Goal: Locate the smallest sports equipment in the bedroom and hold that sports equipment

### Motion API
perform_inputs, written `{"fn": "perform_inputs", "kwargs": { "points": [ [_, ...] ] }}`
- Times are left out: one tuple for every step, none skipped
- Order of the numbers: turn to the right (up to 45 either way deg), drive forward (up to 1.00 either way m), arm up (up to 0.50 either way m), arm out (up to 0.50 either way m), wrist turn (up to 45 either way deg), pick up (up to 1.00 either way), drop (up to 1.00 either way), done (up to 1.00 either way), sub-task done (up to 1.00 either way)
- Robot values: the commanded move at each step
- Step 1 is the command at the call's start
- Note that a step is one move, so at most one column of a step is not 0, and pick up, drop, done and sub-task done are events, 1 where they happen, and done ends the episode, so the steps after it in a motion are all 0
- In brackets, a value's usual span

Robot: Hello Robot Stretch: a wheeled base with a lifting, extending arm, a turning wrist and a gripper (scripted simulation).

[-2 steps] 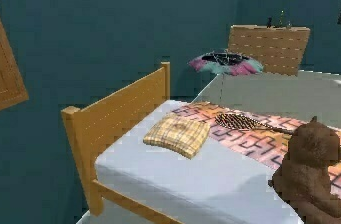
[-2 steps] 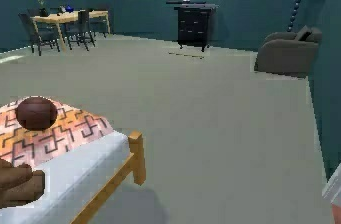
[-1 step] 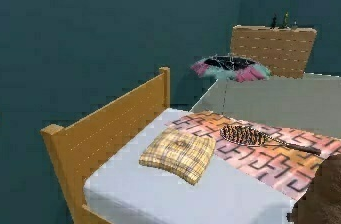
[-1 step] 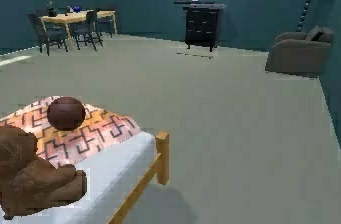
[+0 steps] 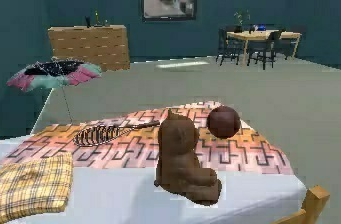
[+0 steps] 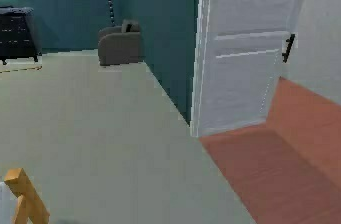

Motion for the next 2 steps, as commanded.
{"fn": "perform_inputs", "kwargs": {
  "points": [
    [45.0, 0.00, 0.00, 0.00, 0.0, 0.00, 0.00, 0.00, 0.00],
    [21.0, 0.00, 0.00, 0.00, 0.0, 0.00, 0.00, 0.00, 0.00]
  ]
}}
